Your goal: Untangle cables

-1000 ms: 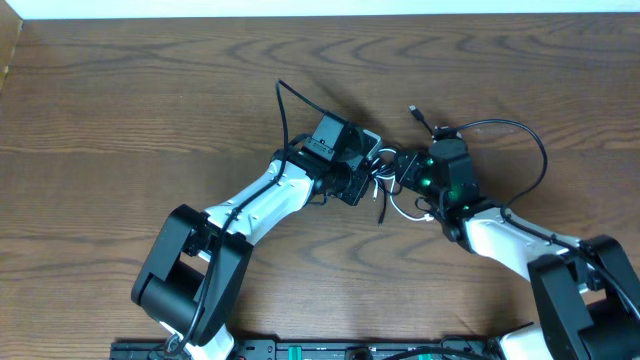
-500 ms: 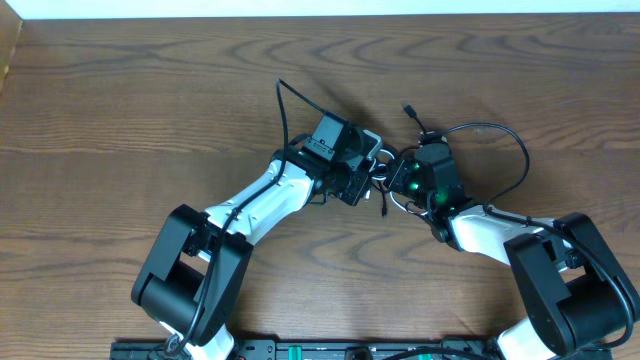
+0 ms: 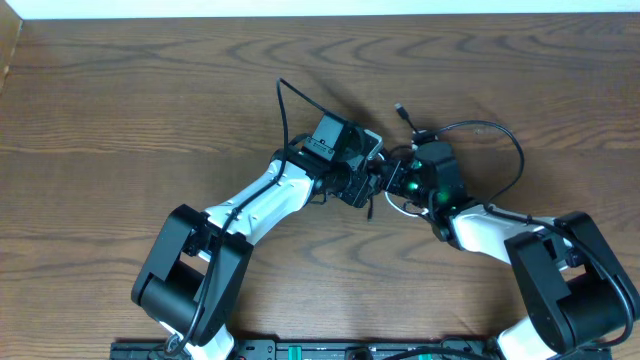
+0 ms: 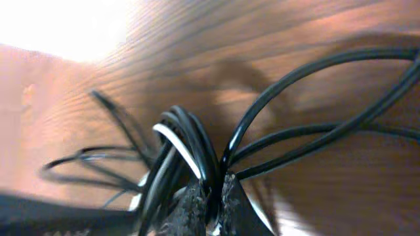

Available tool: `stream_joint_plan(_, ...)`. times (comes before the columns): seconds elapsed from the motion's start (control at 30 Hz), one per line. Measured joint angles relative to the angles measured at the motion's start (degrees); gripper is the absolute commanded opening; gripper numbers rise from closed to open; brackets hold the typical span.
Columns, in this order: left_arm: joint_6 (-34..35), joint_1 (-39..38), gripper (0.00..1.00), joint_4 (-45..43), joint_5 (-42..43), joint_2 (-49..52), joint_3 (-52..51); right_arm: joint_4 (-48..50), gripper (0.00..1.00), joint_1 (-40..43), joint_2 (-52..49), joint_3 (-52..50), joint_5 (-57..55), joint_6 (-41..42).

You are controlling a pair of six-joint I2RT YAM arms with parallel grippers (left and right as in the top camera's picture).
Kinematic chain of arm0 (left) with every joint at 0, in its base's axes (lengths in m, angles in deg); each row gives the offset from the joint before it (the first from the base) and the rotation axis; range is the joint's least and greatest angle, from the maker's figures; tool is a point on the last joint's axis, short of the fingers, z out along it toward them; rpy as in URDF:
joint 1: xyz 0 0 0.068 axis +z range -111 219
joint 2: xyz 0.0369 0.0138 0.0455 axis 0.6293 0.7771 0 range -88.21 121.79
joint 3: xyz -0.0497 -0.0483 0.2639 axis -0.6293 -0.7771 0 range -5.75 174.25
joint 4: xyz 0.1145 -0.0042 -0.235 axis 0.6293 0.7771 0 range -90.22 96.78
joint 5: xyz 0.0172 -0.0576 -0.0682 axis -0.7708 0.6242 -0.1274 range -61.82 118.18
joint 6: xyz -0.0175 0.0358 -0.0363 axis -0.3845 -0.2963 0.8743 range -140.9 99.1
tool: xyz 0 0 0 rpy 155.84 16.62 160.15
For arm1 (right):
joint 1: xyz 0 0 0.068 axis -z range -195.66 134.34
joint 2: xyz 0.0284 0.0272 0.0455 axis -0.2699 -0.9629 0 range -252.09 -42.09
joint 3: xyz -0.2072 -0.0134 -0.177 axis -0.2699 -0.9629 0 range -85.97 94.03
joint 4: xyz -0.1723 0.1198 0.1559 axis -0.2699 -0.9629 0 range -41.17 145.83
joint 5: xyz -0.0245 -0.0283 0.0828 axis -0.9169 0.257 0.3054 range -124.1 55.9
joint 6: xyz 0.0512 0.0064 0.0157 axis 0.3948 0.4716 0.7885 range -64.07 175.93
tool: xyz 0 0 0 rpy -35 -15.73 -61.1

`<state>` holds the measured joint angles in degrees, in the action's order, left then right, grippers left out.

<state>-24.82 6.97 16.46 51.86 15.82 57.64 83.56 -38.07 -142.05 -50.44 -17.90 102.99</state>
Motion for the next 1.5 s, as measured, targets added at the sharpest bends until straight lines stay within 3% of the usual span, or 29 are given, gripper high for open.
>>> stream_joint_plan(0.47,-0.66,0.00,0.64,-0.20,-8.96,0.00,0.00,0.04,0.01,5.84,-0.02,0.00,22.10,-0.24)
stream_joint_plan(0.5,-0.68,0.00,0.63,-0.17,-9.42,0.00,0.00,-0.63,0.01,6.23,-0.02,0.00,23.12,-0.26)
stream_joint_plan(0.6,-0.52,-0.11,0.48,-0.07,-10.51,0.02,0.00,-2.43,0.01,7.23,-0.02,0.00,25.27,-0.66)
stream_joint_plan(0.87,-1.03,-0.11,0.47,-1.03,-11.17,1.16,0.00,-3.15,0.01,7.61,-0.07,0.00,29.35,-1.62)
stream_joint_plan(0.93,-1.03,-0.11,0.47,-1.57,-11.58,2.08,0.00,-3.23,0.06,7.76,-0.07,0.00,29.73,-1.73)
stream_joint_plan(1.0,-1.03,-0.09,0.47,-1.95,-11.85,3.06,0.00,-3.28,0.23,7.85,-0.04,0.00,30.53,-1.77)
stream_joint_plan(1.1,-0.68,-0.07,0.13,-2.19,-12.07,4.24,0.00,-4.02,0.33,7.82,0.24,0.02,31.87,-2.29)
stream_joint_plan(1.13,-0.61,-0.07,0.08,-2.25,-12.04,4.42,0.00,-4.42,0.35,7.80,0.39,0.02,32.17,-2.38)
stream_joint_plan(1.3,-1.03,-0.15,0.07,-2.45,-11.98,4.48,0.02,-4.72,0.41,7.72,0.55,0.02,32.59,-2.60)
stream_joint_plan(1.5,-1.03,-0.15,0.07,-1.36,-12.00,3.85,0.02,-4.63,0.41,7.72,0.59,0.02,30.14,-2.58)
